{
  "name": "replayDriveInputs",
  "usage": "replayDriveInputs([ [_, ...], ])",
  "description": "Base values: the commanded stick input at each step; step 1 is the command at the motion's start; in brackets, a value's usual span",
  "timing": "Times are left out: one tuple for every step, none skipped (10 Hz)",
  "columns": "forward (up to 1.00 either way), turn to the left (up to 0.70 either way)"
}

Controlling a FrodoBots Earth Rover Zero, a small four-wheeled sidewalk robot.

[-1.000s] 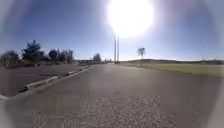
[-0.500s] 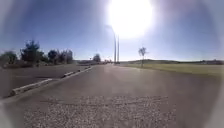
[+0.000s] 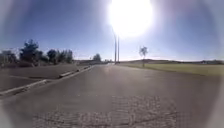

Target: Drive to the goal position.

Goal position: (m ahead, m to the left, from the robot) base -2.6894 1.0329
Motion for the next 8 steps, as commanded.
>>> replayDriveInputs([
  [1.0, 0.0],
  [1.0, 0.0],
  [1.0, 0.0],
  [1.0, 0.0],
  [1.0, 0.0],
  [1.0, 0.0],
  [1.0, 0.0],
  [1.0, 0.0],
])
